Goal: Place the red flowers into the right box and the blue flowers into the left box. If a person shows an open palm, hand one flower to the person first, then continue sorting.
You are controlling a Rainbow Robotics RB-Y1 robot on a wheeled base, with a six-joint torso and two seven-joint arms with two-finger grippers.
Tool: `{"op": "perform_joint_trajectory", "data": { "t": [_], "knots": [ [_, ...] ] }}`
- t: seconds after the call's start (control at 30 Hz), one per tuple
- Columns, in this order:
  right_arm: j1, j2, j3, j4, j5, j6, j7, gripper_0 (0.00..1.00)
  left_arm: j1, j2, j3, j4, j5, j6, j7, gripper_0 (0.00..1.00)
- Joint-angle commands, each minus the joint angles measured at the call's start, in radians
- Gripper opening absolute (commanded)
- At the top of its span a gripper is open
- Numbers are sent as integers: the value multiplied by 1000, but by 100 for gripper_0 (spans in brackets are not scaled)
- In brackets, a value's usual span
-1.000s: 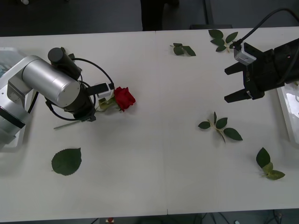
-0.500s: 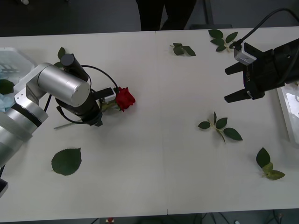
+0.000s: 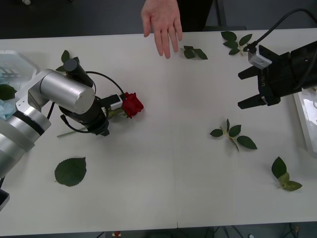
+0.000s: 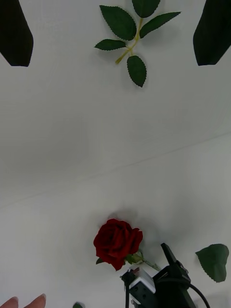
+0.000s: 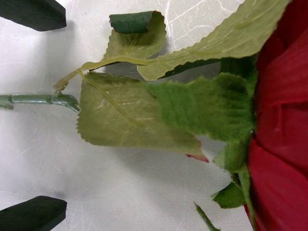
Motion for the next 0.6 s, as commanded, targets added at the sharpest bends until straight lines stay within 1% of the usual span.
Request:
{"op": "perform_joint_trajectory", "data": {
  "t": [0.03, 0.43, 0.5, 0.6],
  "knots": [
    [3, 21, -4, 0, -18, -9, -14, 97, -51, -18, -4, -3, 10, -16, 31, 100],
    [3, 21, -4, 0, -24, -13, -14, 97, -51, -18, -4, -1, 8, -16, 29, 100],
    [3, 21, -5, 0, -26, -13, -14, 97, -51, -18, -6, -1, 10, -14, 31, 68],
    [3, 21, -4, 0, -24, -12, -14, 97, -51, -18, -12, -1, 8, -16, 31, 47]
  ]
}}
